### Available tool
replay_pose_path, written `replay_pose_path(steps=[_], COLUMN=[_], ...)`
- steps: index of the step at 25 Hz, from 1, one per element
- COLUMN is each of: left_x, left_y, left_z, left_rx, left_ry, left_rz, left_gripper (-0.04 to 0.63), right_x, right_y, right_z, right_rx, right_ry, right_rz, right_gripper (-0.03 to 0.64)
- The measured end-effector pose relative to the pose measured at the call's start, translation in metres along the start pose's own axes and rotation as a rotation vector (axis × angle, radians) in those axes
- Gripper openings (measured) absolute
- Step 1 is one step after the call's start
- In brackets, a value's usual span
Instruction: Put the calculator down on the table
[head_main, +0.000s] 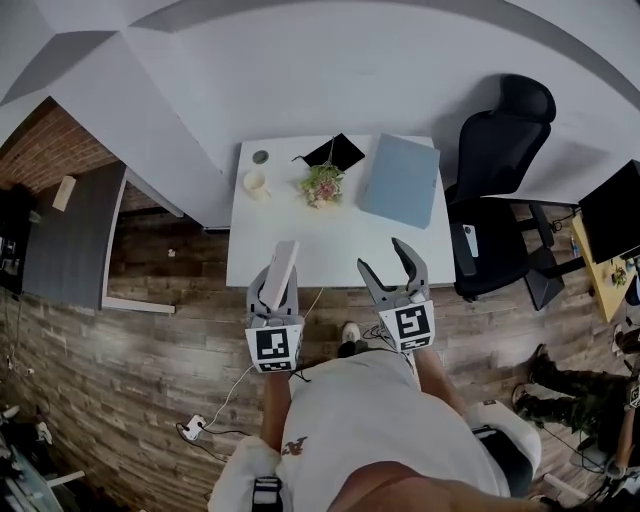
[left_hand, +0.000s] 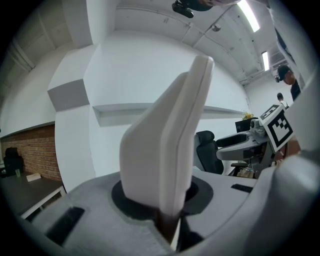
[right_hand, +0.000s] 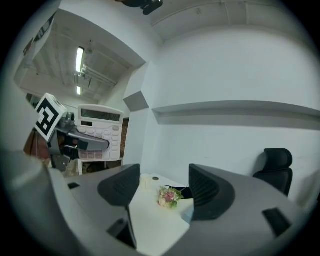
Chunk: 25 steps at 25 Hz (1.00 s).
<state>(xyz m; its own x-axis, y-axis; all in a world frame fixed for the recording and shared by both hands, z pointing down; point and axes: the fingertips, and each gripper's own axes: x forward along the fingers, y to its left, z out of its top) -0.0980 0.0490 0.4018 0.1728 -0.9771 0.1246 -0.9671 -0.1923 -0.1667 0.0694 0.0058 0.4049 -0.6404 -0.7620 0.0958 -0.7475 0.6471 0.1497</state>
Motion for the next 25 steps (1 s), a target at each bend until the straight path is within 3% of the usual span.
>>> replay_pose_path(steps=[17,25], left_x=[0.03,0.07], left_y=[0.0,0.01], left_z=[0.001,0.004], left_rx=[0.014,0.01], left_ry=[0.028,0.006], left_rz=[0.041,0.012], left_gripper=[0.072,0.072], right_x=[0.033,0.054], right_y=[-0.025,-0.05], right_z=[-0.005,-0.007], right_rx=[0.018,0.015], right_ry=[-0.007,-0.006], right_rz=[0.055,0.015], right_gripper=[0.299,0.293])
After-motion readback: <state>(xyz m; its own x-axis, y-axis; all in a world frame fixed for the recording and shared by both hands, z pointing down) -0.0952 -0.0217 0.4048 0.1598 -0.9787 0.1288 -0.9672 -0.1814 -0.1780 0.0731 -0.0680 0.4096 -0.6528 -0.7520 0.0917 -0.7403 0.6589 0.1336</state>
